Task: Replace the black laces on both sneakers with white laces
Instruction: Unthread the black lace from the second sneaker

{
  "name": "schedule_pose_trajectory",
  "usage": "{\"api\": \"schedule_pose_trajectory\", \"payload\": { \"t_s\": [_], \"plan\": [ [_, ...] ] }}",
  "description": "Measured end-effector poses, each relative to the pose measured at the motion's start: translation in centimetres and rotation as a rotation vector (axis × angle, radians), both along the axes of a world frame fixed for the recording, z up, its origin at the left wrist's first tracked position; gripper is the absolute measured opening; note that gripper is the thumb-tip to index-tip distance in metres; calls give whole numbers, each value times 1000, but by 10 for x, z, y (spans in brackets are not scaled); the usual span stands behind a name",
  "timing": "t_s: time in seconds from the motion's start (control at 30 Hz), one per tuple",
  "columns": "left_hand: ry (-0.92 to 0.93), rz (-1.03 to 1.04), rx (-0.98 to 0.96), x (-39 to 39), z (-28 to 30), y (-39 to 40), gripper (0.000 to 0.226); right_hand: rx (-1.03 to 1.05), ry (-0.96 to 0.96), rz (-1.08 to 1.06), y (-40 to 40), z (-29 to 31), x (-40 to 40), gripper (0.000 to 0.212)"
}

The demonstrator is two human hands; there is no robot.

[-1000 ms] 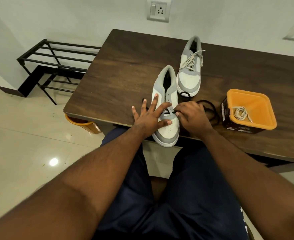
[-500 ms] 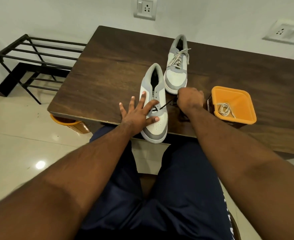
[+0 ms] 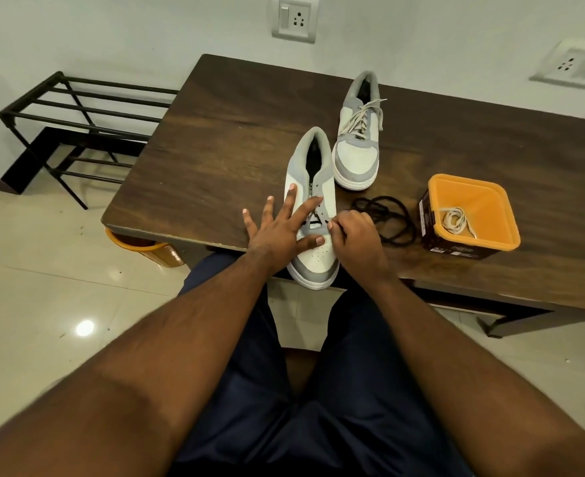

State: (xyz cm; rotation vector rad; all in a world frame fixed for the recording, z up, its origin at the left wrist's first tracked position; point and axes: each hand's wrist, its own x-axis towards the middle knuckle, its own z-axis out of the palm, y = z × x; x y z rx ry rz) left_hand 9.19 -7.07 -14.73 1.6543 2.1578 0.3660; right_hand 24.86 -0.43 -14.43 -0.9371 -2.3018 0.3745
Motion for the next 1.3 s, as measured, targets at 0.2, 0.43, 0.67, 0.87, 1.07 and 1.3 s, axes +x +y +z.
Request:
{"api": "schedule_pose_trajectory", "payload": {
  "t_s": [0.2, 0.43, 0.67, 0.87, 1.07, 1.3],
  "plan": [
    [-16, -4, -24, -1, 4, 0, 71, -1021, 741, -289, -14, 11, -14, 26],
    [10, -30, -11, -2, 6, 0, 70, -1401, 1601, -321, -18, 37, -2, 40],
    [13, -12, -36, 0, 12, -2, 68, -1242, 1753, -353, 16, 87, 23, 33],
    [16, -21, -19, 0, 13, -4, 68, -864, 588, -607, 25, 30, 31, 17],
    [340, -24, 73, 31, 27, 0, 62, -316, 244, -431, 25, 2, 48, 26],
    [315, -121, 102, 67, 43, 20, 54, -661, -557, -256, 63, 7, 49, 114]
  ]
}}
